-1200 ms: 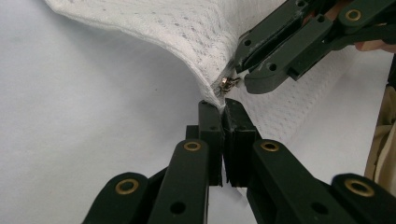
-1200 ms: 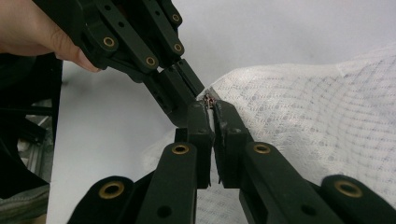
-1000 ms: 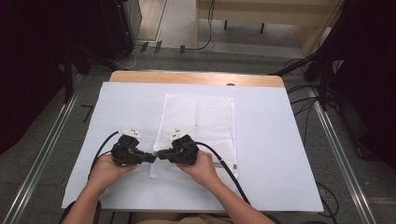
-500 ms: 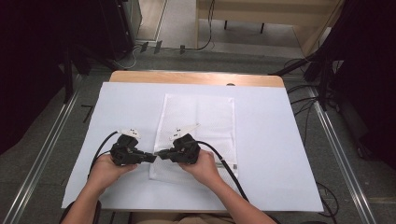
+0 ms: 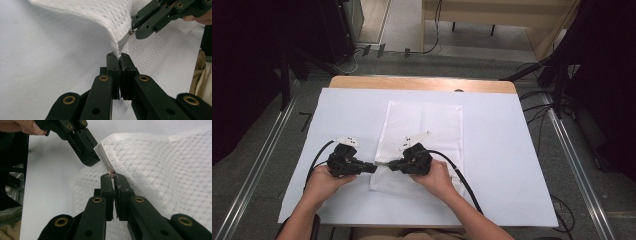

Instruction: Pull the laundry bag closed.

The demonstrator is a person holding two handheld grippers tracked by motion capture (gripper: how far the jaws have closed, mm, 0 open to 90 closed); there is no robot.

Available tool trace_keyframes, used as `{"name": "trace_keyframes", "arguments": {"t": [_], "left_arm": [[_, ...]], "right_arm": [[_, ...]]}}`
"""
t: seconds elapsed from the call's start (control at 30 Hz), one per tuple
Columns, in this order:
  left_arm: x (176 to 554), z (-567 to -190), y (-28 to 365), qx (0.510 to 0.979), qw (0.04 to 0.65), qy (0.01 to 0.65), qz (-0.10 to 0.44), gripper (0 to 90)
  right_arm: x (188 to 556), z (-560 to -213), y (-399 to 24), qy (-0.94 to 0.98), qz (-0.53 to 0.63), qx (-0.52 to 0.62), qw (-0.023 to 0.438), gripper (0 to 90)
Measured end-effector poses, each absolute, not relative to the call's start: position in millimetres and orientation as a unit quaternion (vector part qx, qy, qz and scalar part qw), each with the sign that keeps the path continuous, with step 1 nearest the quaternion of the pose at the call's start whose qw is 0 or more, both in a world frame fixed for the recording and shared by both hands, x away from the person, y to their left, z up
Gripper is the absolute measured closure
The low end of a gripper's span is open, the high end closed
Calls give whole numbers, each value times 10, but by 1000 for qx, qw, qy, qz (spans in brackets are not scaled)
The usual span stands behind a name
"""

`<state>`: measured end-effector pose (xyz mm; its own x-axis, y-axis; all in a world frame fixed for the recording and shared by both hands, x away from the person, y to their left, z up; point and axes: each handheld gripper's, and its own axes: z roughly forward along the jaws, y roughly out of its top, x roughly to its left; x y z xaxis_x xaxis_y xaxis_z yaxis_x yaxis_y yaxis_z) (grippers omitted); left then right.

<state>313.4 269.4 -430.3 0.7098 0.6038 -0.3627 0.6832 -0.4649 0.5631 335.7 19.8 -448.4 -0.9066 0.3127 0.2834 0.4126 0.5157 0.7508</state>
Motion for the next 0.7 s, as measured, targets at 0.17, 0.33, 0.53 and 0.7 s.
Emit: {"name": "trace_keyframes", "arguments": {"t": [0.17, 0.33, 0.53, 0.7], "left_arm": [[3128, -4301, 2728, 851, 357, 381, -53, 891], [3129, -4297, 2717, 850, 362, 377, -57, 891], [3133, -4296, 2736, 844, 367, 387, -59, 891], [3128, -4290, 2738, 841, 370, 390, -59, 891]], "right_arm": [[3344, -4481, 158, -875, -440, -197, 45, 880], [3354, -4459, 97, -874, -440, -200, 46, 881], [3354, -4441, 33, -876, -435, -203, 45, 880], [3360, -4428, -27, -876, -434, -205, 46, 880]]}}
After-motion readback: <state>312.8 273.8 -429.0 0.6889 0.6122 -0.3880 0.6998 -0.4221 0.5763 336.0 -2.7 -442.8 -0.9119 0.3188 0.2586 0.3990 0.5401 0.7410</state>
